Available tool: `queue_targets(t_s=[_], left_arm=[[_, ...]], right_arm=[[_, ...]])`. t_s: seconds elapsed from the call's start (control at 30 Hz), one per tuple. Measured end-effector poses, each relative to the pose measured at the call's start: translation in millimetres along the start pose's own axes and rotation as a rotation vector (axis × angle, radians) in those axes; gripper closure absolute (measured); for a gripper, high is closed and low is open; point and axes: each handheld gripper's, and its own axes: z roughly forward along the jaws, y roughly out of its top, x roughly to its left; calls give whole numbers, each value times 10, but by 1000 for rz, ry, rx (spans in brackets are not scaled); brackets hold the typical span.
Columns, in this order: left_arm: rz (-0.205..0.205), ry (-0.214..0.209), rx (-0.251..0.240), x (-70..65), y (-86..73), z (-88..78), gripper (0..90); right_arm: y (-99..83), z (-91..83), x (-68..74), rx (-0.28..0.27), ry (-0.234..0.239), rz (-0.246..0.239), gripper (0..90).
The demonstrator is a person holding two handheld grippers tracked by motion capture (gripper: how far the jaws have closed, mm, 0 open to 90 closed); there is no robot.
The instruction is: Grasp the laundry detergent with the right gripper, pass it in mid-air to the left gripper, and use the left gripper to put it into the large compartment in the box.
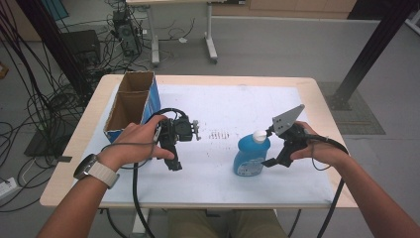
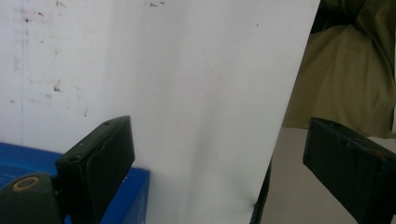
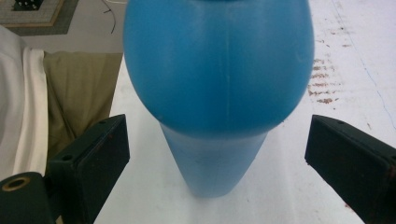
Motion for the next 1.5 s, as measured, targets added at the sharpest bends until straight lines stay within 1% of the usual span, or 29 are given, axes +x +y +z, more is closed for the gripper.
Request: queue_targets(t_s=[0.17,0.7,0.93,1.5], left_arm=[[1,-1,1,0,2,0,93],[2,0,0,-4,4,0,93],[0,1,1,-2,0,0,93],[0,1,-1,-2,4,3,94]], right_arm=[[-25,42,3,-9,5,3,68],[-85,116,1,-51,-7,14,81],[-115,163,6,-58,-1,18,88],[-135,202,7,-90,-7,22,101]])
